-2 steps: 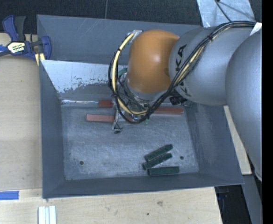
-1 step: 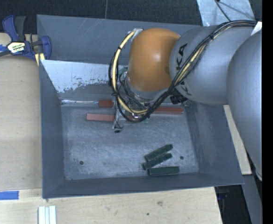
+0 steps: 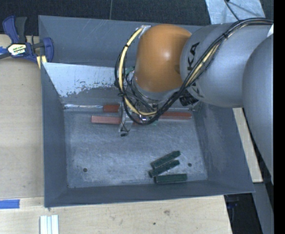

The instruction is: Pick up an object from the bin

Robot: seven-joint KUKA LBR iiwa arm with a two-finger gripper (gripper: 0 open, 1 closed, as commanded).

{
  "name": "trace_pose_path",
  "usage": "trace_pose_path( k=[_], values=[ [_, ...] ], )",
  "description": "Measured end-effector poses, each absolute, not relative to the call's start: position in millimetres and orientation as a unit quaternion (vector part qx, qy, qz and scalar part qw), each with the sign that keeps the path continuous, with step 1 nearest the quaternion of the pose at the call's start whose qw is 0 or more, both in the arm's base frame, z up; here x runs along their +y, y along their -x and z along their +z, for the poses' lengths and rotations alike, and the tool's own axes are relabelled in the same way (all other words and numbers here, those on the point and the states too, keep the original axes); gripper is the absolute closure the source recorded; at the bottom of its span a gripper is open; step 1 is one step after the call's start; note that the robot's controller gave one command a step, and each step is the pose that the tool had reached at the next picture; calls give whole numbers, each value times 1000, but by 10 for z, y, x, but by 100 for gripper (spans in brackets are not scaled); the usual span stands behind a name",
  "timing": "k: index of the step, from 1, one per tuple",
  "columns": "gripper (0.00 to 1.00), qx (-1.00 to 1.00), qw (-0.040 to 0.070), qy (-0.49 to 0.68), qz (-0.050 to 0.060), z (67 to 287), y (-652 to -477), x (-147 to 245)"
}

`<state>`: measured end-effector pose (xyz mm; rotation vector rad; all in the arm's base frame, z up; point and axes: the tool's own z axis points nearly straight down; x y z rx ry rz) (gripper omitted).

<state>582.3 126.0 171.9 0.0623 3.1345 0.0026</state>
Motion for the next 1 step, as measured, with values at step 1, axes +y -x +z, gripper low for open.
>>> trace_pose_path(
  k=[1],
  values=[
    [100,1000,3,-21,1,1816,-5835,1258]
  ],
)
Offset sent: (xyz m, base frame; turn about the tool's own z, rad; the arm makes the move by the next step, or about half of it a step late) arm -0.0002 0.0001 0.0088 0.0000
